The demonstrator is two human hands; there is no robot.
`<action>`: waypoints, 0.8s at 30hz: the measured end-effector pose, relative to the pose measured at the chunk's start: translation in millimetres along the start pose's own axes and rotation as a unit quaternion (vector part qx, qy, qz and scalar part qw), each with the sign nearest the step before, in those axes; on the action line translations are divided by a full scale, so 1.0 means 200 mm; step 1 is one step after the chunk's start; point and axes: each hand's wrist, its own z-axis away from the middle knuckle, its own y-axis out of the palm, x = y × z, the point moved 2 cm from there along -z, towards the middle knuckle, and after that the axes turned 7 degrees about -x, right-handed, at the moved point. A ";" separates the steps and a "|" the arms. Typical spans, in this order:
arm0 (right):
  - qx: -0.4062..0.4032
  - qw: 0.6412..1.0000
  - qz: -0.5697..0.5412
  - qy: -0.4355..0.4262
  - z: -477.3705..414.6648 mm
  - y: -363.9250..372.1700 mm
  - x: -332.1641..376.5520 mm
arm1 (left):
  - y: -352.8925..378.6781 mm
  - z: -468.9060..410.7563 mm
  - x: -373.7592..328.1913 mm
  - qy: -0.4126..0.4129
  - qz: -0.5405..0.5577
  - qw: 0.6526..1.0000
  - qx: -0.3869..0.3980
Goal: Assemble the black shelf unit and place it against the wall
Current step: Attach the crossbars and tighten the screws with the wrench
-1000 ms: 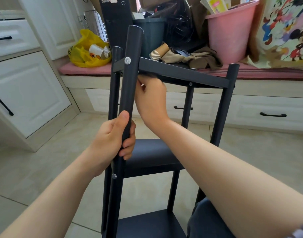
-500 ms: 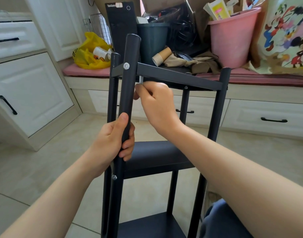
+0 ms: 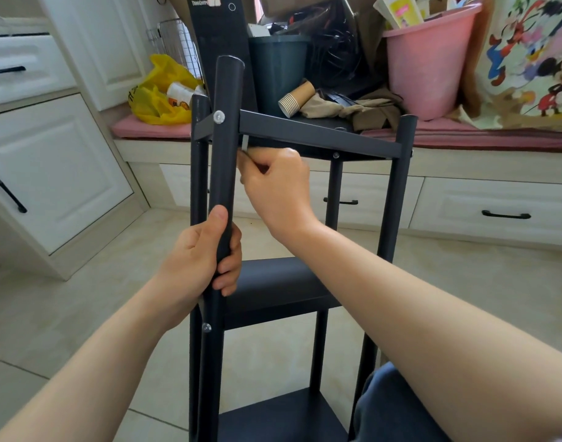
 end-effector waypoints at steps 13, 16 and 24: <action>-0.057 0.997 -0.034 -0.037 -0.01 0.10 0.00 | -0.03 0.00 0.03 -0.004 0.003 1.000 0.010; -0.042 0.998 -0.037 -0.028 -0.01 0.08 -0.01 | -0.03 -0.01 0.03 -0.002 0.002 1.000 0.013; 0.030 0.999 -0.026 0.021 0.00 -0.02 -0.01 | 0.00 -0.01 0.01 0.001 0.002 1.000 0.009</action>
